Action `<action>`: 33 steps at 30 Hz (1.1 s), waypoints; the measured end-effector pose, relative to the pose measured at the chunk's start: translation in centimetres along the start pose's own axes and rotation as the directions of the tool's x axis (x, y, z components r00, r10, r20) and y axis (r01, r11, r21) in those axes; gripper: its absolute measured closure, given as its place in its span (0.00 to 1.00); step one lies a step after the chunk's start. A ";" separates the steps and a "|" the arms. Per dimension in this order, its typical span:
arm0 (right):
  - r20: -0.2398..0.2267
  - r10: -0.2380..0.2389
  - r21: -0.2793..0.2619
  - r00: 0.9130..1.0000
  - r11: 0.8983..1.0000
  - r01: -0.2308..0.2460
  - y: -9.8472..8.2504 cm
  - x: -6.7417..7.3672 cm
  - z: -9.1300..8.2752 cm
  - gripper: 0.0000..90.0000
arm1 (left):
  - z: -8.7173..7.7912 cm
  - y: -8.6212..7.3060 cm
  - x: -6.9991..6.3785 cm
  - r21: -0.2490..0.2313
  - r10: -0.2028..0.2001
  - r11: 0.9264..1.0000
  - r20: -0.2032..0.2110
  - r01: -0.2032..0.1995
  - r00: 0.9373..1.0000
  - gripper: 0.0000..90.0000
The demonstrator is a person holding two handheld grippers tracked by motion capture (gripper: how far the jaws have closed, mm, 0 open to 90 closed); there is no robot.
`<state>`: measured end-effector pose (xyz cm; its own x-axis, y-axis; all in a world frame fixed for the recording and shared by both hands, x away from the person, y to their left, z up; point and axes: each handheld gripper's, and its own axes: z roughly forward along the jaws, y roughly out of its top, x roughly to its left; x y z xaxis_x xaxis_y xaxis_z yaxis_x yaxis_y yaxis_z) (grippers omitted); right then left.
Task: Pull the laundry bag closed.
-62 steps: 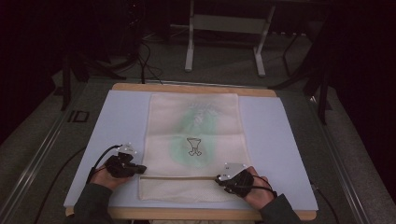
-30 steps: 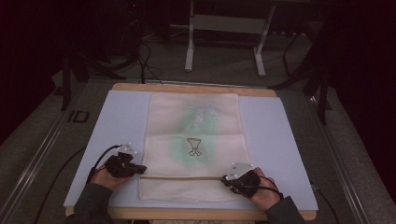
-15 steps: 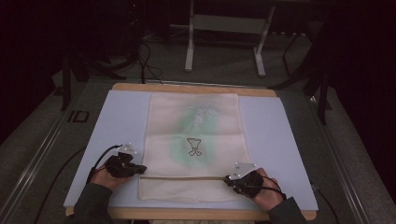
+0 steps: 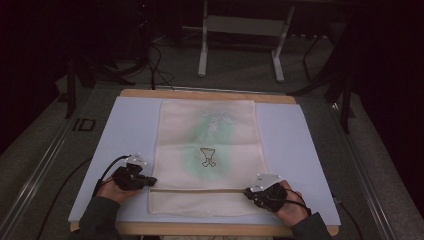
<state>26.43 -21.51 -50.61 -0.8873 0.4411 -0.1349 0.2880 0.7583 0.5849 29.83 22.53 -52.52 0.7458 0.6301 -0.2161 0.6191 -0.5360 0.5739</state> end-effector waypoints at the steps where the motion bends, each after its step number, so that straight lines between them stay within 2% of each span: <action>1: -0.002 -0.003 0.002 1.000 1.000 0.003 0.0 0.0 0.0 0.91 | 0.0 0.0 0.0 0.000 0.000 1.000 0.000 0.000 1.000 1.00; 13: -0.003 0.007 0.016 1.000 1.000 -0.007 -0.7 -0.8 -0.3 0.91 | 0.0 0.0 0.0 -0.001 -0.001 1.000 -0.001 0.001 1.000 1.00; 21: -0.001 0.045 0.020 0.999 0.999 -0.045 -1.6 -1.4 -0.9 0.91 | 0.0 0.0 0.0 0.001 0.000 1.000 0.000 0.000 1.000 1.00; 33: 0.012 0.064 0.020 0.998 0.998 -0.064 -2.3 -2.3 -1.7 0.91 | 0.0 0.0 0.0 0.001 0.000 1.000 0.001 0.000 1.000 1.00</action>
<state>27.20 -25.10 -50.34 -0.8626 0.4944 -0.1073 0.3511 0.7378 0.5765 29.85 22.54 -52.52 0.7461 0.6295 -0.2168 0.6194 -0.5367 0.5730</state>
